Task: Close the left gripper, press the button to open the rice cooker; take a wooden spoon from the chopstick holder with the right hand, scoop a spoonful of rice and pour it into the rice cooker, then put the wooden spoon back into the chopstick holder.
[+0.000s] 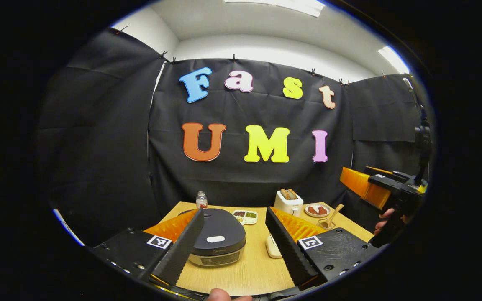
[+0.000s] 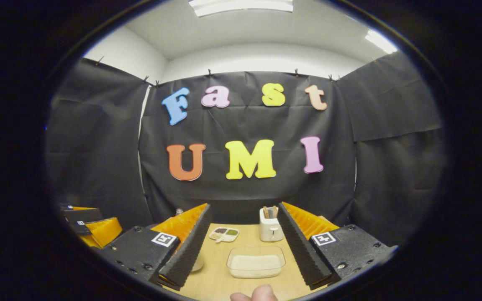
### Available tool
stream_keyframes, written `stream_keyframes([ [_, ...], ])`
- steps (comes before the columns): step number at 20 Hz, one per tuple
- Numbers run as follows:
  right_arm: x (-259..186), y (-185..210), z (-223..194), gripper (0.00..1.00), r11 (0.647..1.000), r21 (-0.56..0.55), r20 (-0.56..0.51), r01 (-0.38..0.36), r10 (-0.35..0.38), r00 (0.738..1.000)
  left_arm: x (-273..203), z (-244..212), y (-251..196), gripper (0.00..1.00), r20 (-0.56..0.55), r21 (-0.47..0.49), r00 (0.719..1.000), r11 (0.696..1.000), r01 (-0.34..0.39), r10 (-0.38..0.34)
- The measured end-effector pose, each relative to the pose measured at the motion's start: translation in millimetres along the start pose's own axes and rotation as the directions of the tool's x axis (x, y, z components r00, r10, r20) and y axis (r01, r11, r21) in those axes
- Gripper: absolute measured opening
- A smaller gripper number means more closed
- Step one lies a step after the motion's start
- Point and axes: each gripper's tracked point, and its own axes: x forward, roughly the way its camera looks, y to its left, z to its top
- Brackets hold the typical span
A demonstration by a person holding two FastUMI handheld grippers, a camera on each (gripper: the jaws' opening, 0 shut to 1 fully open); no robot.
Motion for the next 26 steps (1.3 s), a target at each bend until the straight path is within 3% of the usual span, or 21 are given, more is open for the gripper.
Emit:
stream_keyframes([
  [5, 15.9, -26.4, -11.0, 0.97, 1.000, 0.003, -0.012, 0.025, -0.025, 1.000, 7.5, 2.1, 2.0, 0.95, -0.010, -0.018, 0.998, 0.998, -0.063, 0.063],
  [13, 41.3, -47.5, -23.1, 0.98, 0.999, -0.006, -0.058, -0.054, 0.054, 0.997, 28.9, -3.7, -8.6, 0.95, -0.053, 0.010, 0.991, 0.993, -0.121, 0.121],
  [16, 58.0, -65.6, -25.7, 1.00, 0.997, -0.013, -0.050, -0.075, 0.075, 0.996, 44.4, -37.5, -13.0, 0.94, -0.144, 0.023, 0.981, 0.992, -0.127, 0.129],
  [22, 99.4, -107.3, -40.6, 1.00, 0.993, -0.050, -0.060, -0.103, 0.100, 0.993, 77.1, -88.7, -3.3, 0.93, -0.362, -0.038, 0.911, 0.974, -0.224, 0.196],
  [23, 106.4, -112.3, -45.2, 1.00, 0.993, -0.046, -0.068, -0.108, 0.105, 0.992, 80.2, -94.5, 0.7, 1.00, -0.391, -0.029, 0.896, 0.971, -0.239, 0.209],
  [24, 113.5, -116.9, -50.3, 1.00, 0.993, -0.042, -0.078, -0.114, 0.111, 0.991, 84.5, -97.9, 4.6, 0.86, -0.415, -0.020, 0.884, 0.969, -0.247, 0.217],
  [26, 127.9, -122.8, -58.0, 0.97, 0.991, -0.045, -0.091, -0.128, 0.124, 0.988, 92.3, -108.3, 13.9, 0.76, -0.463, -0.001, 0.853, 0.963, -0.271, 0.239],
])
